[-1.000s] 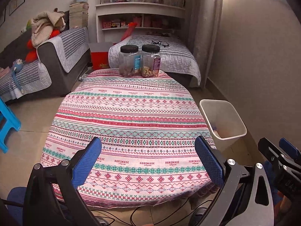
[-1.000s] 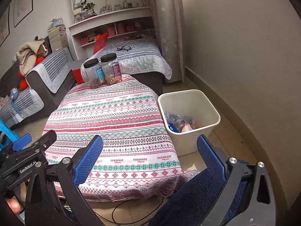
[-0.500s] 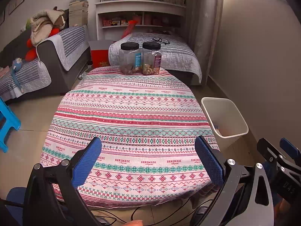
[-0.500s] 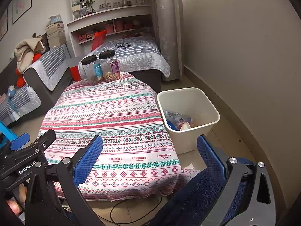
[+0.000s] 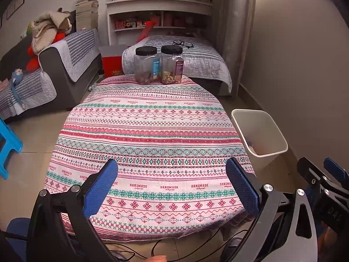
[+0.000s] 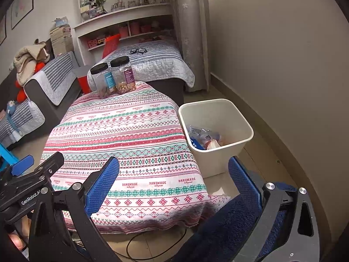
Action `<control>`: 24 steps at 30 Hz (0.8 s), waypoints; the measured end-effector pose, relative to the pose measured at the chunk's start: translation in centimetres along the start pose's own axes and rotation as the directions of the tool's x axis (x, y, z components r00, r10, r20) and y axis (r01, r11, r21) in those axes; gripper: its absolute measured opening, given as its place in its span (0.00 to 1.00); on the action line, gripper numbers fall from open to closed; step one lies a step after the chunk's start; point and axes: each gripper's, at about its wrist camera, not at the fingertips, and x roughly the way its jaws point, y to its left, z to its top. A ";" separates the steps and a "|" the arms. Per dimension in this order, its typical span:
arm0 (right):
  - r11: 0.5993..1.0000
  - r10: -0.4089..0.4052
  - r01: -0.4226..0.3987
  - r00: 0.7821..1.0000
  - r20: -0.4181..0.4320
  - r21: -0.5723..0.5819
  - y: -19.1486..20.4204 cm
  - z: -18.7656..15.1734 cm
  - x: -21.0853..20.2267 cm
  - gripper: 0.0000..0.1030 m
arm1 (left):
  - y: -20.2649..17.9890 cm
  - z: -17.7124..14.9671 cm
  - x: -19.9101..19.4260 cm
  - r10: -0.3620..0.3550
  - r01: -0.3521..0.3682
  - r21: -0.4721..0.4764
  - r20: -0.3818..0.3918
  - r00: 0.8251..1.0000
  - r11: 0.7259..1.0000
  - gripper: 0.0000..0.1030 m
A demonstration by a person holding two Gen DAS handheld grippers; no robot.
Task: Collect trash
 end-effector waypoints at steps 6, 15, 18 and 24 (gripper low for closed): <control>1.000 -0.002 0.002 1.000 -0.006 -0.004 0.1 0.0 0.1 0.93 | -0.1 0.0 0.1 -0.010 0.010 -0.001 -0.004 1.000 1.000 0.93; 1.000 -0.002 0.002 1.000 -0.015 -0.004 0.2 0.0 0.5 0.93 | 0.1 0.0 0.4 -0.020 0.019 -0.006 -0.010 1.000 1.000 0.93; 1.000 -0.003 0.002 1.000 -0.019 -0.004 0.2 -0.1 0.6 0.93 | 0.1 0.0 0.4 -0.018 0.018 -0.006 -0.010 1.000 1.000 0.93; 1.000 -0.010 0.010 1.000 -0.019 -0.007 0.2 -0.1 0.6 0.93 | -0.1 -0.1 0.5 -0.026 0.026 0.000 -0.011 1.000 1.000 0.93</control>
